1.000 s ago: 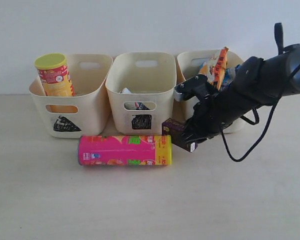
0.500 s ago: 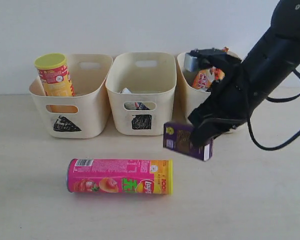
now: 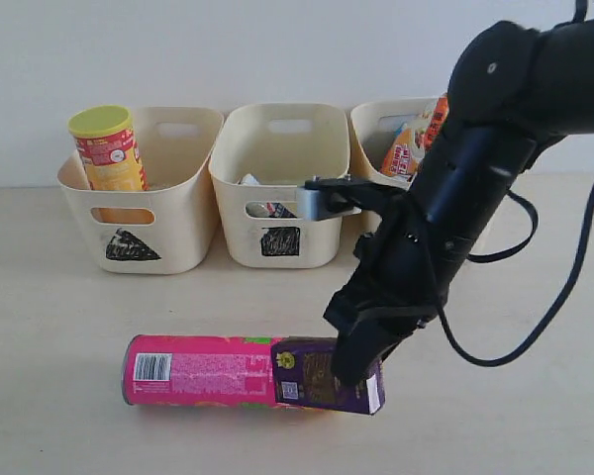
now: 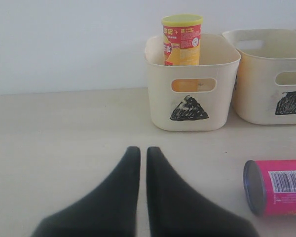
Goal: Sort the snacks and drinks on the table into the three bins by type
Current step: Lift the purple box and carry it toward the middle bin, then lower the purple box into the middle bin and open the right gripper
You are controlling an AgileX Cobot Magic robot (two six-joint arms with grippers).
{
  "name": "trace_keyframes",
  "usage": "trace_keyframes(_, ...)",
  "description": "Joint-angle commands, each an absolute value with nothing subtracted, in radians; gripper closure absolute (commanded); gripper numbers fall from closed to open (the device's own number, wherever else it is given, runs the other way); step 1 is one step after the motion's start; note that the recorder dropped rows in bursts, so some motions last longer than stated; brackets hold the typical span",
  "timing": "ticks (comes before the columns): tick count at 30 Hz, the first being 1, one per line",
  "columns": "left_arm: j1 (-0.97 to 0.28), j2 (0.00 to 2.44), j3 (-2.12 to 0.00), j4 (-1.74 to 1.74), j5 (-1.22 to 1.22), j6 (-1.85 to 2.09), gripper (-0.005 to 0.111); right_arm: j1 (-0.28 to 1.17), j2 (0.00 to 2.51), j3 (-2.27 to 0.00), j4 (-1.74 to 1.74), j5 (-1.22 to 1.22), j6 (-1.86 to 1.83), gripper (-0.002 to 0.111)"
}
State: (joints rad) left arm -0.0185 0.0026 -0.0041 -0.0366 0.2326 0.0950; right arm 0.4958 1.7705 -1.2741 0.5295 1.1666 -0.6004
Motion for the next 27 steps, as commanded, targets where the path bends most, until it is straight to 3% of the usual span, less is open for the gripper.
trace_keyframes(1, -0.021, 0.0, 0.0, -0.04, 0.229, 0.098, 0.103, 0.5, 1.81, -1.278, 0.521, 1.1, -0.571, 0.108)
trace_keyframes(18, -0.021, 0.0, 0.0, -0.04, 0.229, 0.098, 0.103, 0.496, 1.7, -1.327, 0.331, 1.113, -0.491, 0.108)
trace_keyframes(27, -0.021, 0.0, 0.0, -0.04, 0.229, 0.098, 0.103, 0.336, 1.641, -1.497, 0.11, 0.947, -0.208, 0.108)
